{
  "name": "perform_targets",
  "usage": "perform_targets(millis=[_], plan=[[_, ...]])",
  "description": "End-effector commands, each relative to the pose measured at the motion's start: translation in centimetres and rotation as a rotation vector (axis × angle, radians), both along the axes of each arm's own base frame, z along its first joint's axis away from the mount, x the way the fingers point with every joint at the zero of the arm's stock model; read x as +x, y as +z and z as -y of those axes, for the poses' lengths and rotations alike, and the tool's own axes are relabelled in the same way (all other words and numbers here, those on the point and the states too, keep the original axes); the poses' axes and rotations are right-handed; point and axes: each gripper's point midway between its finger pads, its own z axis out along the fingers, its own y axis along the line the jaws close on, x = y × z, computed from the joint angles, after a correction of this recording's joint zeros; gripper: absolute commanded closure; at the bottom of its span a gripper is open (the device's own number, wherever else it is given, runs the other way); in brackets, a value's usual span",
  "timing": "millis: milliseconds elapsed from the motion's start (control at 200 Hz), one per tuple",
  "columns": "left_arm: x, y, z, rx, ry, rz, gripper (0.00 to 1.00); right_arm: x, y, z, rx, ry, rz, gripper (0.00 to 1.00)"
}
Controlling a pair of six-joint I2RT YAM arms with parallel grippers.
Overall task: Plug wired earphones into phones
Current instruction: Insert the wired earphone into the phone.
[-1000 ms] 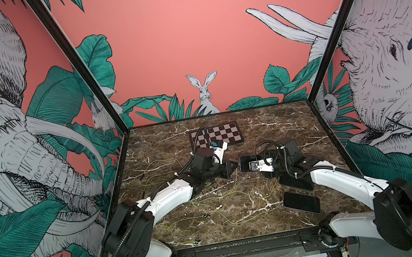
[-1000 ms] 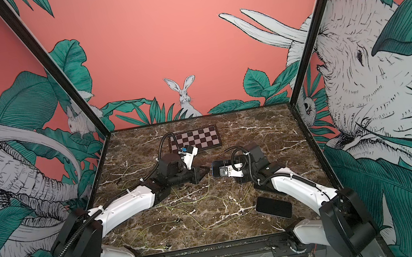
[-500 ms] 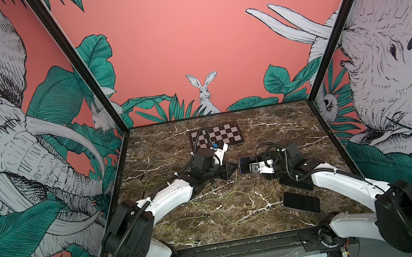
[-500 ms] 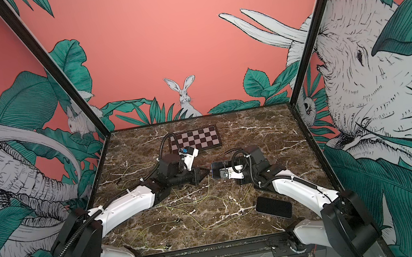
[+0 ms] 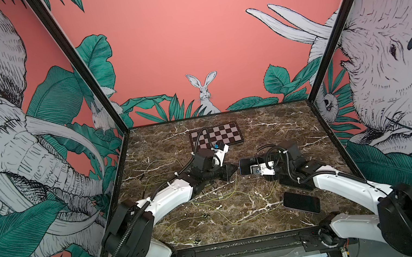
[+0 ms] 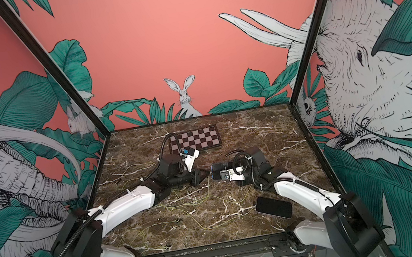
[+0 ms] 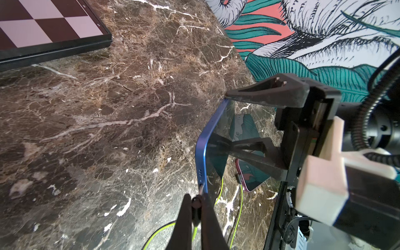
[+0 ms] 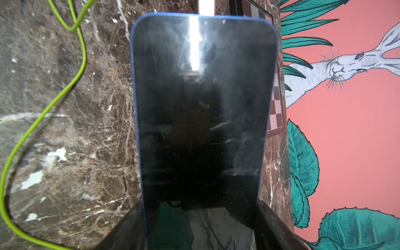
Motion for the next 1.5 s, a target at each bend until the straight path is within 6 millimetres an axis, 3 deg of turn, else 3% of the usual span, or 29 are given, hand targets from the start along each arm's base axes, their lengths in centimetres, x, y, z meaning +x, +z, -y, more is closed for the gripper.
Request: perform_targets(millis=[0, 1055, 1230, 1380, 1495], plan=[[-0.2, 0.2, 0.1, 0.017, -0.018, 0.005, 1.0, 0.6, 3.7, -1.9, 0.092, 0.068, 0.12, 0.37], [-0.3, 1.1, 1.7, -0.079, -0.035, -0.026, 1.0, -1.0, 4.5, -2.5, 0.161, 0.113, 0.108, 0.38], [0.4, 2.3, 0.9, -0.03, -0.006, 0.044, 1.0, -0.6, 3.1, -1.3, 0.075, 0.055, 0.053, 0.38], [1.0, 3.7, 0.2, -0.018, 0.029, 0.111, 0.71, -0.2, 2.2, -0.8, 0.044, 0.02, 0.013, 0.38], [1.5, 4.1, -1.0, 0.033, 0.07, 0.159, 0.62, 0.7, 1.5, 0.0, 0.012, -0.022, -0.019, 0.38]])
